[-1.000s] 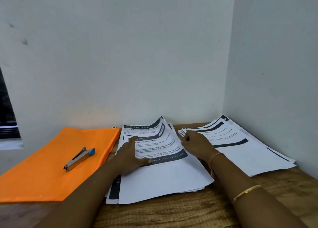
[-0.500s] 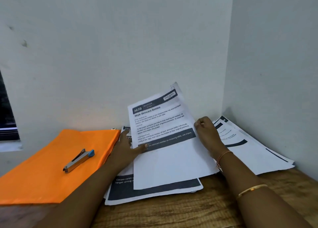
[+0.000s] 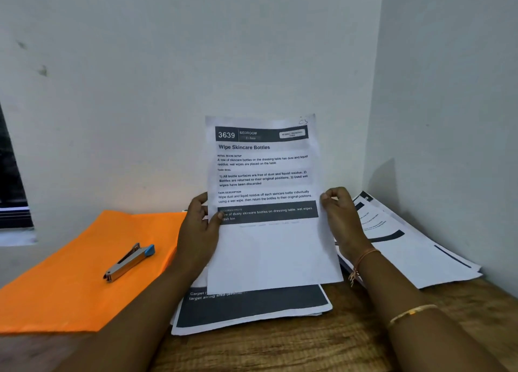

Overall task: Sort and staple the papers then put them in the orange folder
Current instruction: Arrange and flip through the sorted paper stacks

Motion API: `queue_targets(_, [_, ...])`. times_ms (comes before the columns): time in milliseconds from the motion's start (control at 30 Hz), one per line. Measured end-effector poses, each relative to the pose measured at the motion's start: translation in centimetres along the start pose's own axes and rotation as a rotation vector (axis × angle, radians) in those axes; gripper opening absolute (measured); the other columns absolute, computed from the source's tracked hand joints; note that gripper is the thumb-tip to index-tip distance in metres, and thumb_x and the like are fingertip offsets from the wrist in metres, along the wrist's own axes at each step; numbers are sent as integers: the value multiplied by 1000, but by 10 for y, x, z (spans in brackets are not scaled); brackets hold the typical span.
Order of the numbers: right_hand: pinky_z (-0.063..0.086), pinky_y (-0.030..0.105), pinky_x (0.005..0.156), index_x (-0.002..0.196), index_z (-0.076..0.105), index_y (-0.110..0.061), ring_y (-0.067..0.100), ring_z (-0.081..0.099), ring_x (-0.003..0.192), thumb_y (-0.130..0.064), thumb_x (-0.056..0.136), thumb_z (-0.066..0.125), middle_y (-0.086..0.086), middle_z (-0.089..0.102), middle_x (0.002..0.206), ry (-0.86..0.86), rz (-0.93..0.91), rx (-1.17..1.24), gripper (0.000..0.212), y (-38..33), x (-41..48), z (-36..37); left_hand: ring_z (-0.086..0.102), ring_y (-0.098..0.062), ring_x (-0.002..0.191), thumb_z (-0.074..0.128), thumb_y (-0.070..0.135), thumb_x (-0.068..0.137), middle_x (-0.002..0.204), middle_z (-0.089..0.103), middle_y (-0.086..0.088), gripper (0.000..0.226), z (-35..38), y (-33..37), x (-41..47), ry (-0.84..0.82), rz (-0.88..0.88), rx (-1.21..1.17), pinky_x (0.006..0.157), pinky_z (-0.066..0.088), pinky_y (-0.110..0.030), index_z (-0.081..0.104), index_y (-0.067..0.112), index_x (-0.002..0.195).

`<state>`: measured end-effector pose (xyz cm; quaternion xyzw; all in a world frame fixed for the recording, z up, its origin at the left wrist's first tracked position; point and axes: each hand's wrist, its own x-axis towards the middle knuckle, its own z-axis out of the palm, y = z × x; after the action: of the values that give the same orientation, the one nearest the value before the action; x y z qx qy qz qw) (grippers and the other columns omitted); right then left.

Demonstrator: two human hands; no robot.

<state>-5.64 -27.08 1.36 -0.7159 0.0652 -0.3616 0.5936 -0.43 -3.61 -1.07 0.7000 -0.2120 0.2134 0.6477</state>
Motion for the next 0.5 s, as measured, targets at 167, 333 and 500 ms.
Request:
queue_targets(167, [30,23,56,78,47,-19,12,38,63,-15,97,48,0,45,71,-42,42,46,19,-2,-3,1,63,-13,87,51,9,94,100,59,7,31,-1,0,1,52,48,-25,67,52,-19,43,27,118])
queue_targets(333, [39,14,53,85,51,-11,12,48,67,-15,97,51,2,53,75,-75,50,77,12,-3,-5,3,62,1,85,51,8,95,98,59,13,31,-1,3,0,59,79,-24,70,52,-18,44,22,121])
queue_targets(500, [41,16,55,80,54,-10,11,52,66,-10,96,50,2,58,75,-98,58,65,16,-2,-4,3,61,5,81,52,9,94,97,59,8,31,-1,3,0,55,92,12,70,52,-22,44,27,117])
